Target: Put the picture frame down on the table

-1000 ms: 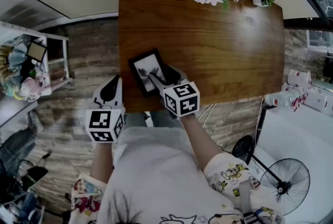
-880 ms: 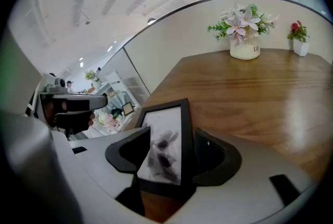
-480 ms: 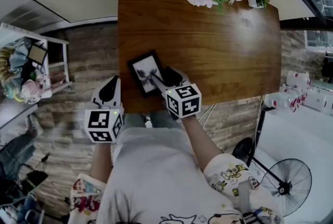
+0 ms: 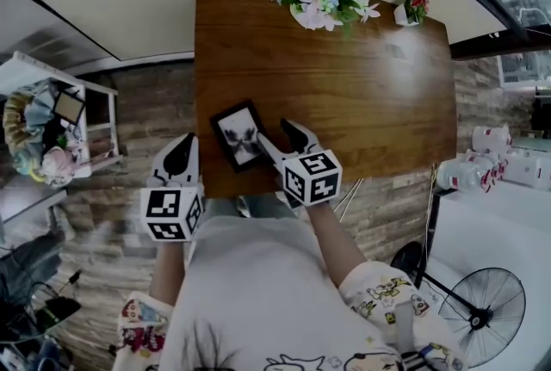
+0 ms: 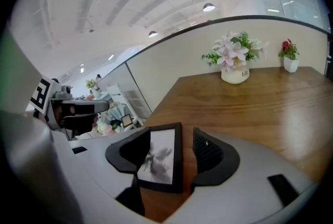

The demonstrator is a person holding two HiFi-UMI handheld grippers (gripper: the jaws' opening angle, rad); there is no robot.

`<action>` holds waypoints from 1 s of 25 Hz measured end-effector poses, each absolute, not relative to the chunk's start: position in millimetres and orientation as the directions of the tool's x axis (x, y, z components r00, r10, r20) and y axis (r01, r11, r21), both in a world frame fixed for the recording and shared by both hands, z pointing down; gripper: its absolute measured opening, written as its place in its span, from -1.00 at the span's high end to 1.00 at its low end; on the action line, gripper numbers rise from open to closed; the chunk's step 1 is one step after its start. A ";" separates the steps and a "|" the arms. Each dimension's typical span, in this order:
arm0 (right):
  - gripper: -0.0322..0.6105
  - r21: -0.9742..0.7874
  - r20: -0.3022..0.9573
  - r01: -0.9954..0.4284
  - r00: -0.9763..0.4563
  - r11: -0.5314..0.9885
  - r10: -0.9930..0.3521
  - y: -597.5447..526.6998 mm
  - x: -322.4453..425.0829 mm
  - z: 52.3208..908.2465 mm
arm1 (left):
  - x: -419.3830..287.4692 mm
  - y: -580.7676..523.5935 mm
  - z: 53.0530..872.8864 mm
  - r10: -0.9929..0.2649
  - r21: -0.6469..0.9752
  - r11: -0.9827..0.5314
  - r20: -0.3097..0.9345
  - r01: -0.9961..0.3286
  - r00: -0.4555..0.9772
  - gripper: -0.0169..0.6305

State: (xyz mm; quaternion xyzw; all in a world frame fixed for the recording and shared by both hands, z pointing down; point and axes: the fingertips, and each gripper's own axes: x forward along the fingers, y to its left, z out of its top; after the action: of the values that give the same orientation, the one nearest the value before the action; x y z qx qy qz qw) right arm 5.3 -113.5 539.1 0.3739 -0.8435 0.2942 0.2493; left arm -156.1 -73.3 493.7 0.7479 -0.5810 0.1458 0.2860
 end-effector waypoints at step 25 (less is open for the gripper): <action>0.36 -0.209 0.349 -0.698 -0.707 0.685 -0.614 -132.0 19.1 382.5 | -148.0 -85.7 394.6 -0.893 0.163 -0.185 0.384 -0.969 0.235 0.93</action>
State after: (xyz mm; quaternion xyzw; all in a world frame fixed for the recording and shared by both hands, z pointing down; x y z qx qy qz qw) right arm 19.1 -132.0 382.5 0.3610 -0.9091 0.1651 0.1266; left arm -148.0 -85.7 394.6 0.7630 -0.6100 0.1015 0.1882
